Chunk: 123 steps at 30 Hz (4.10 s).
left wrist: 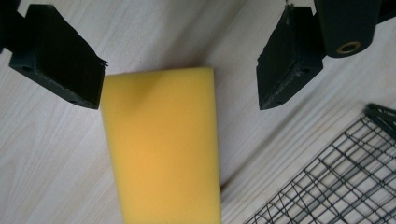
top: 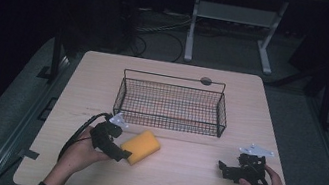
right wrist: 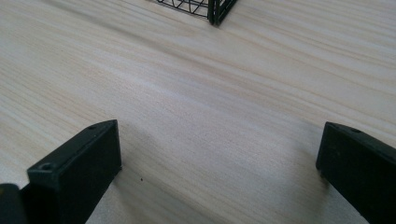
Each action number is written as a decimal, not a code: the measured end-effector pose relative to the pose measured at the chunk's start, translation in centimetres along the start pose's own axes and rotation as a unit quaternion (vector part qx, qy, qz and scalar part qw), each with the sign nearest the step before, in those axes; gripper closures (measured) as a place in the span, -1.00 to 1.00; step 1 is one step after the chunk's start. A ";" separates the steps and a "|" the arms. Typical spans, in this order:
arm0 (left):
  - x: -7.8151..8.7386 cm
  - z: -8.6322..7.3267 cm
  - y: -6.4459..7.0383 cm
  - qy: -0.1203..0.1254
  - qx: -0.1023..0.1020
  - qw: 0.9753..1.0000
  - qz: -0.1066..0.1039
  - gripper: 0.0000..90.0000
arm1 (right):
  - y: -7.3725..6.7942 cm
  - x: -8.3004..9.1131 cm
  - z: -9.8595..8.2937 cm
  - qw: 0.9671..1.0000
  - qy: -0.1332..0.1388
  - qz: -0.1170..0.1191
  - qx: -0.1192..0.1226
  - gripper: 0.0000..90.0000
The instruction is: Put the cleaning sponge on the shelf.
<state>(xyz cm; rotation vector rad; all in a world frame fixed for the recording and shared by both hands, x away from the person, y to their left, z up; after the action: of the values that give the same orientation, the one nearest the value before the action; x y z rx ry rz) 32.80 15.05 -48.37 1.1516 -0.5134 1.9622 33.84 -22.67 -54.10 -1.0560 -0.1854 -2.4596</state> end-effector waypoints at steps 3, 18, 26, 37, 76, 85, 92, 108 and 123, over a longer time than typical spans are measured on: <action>-0.2 0.5 0.0 -0.001 -0.002 1.000 0.002 -0.67 | 0.0 0.0 0.0 1.000 0.000 0.000 0.000 -1.00; -1.3 2.4 -0.1 -0.015 -0.002 1.000 0.013 -0.68 | 0.0 0.0 0.0 1.000 0.000 0.000 0.000 -1.00; -2.4 2.8 -0.1 -0.027 -0.005 1.000 0.008 -0.69 | 0.0 0.0 0.0 1.000 0.000 0.000 0.000 -1.00; -3.5 3.7 0.9 -0.031 -0.012 0.999 0.000 -0.70 | 0.0 0.0 0.0 1.000 0.000 0.000 0.001 -1.00; -5.2 3.5 1.6 -0.066 -0.017 0.998 0.002 -0.49 | 0.0 0.0 0.0 1.000 0.000 0.000 0.001 -1.00; -4.1 3.9 1.7 -0.065 -0.015 0.998 -0.010 -0.49 | 0.0 0.0 0.0 1.000 0.000 0.000 0.001 -1.00; -3.0 4.5 1.7 -0.054 -0.012 0.998 -0.008 -0.48 | 0.0 0.0 0.0 1.000 0.000 0.000 0.001 -1.00; -0.5 6.0 1.3 -0.049 -0.017 0.999 -0.011 -0.48 | 0.0 0.0 0.0 1.000 0.000 0.000 0.001 -1.00; 1.3 7.7 0.2 -0.046 -0.019 0.999 -0.015 -0.48 | 0.0 0.0 0.0 1.000 0.000 0.000 0.002 -1.00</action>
<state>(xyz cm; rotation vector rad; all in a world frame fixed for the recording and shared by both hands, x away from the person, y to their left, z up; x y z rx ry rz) 36.45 10.32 -43.40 1.2227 -0.5773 1.8733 33.83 -22.69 -54.10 -1.0541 -0.1889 -2.4579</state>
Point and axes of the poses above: each handheld gripper's, and its own axes: x roughly backward along the jaws, z roughly out of its top, y roughly to its right, the point moved 8 cm from there along -x, roughly forward along the jaws, and after that the axes turned 2 degrees about z, right-handed, at the moved point
